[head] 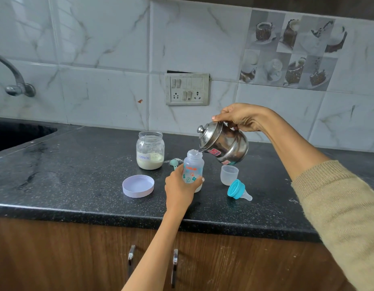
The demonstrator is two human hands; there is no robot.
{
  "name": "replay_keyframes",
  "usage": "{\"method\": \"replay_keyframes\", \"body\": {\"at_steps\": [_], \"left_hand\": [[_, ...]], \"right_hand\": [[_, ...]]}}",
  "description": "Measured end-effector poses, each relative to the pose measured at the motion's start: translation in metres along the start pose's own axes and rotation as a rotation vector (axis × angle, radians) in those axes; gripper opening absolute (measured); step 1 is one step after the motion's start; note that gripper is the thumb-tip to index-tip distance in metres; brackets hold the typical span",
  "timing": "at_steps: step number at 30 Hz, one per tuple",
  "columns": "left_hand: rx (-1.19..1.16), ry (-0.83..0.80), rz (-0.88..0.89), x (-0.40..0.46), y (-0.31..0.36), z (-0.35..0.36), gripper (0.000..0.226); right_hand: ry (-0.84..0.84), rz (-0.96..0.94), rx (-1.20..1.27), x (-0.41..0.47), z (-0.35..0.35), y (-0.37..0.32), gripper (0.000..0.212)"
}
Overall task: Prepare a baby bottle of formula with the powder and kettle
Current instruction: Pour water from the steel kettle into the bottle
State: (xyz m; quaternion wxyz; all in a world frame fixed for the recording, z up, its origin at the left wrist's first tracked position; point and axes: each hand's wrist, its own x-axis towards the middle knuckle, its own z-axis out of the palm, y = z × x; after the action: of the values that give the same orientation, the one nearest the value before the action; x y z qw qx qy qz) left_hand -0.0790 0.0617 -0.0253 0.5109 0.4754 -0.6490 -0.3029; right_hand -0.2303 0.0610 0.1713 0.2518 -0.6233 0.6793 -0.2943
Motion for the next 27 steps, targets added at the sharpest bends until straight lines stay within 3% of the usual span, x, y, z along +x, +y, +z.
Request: {"method": "replay_keyframes", "body": {"at_steps": [27], "left_hand": [[0.015,0.003,-0.012,-0.0011,0.0032,-0.0015,0.046]], "right_hand": [[-0.016,-0.002,-0.013,0.0025,-0.0011,0.0018,0.033]]}}
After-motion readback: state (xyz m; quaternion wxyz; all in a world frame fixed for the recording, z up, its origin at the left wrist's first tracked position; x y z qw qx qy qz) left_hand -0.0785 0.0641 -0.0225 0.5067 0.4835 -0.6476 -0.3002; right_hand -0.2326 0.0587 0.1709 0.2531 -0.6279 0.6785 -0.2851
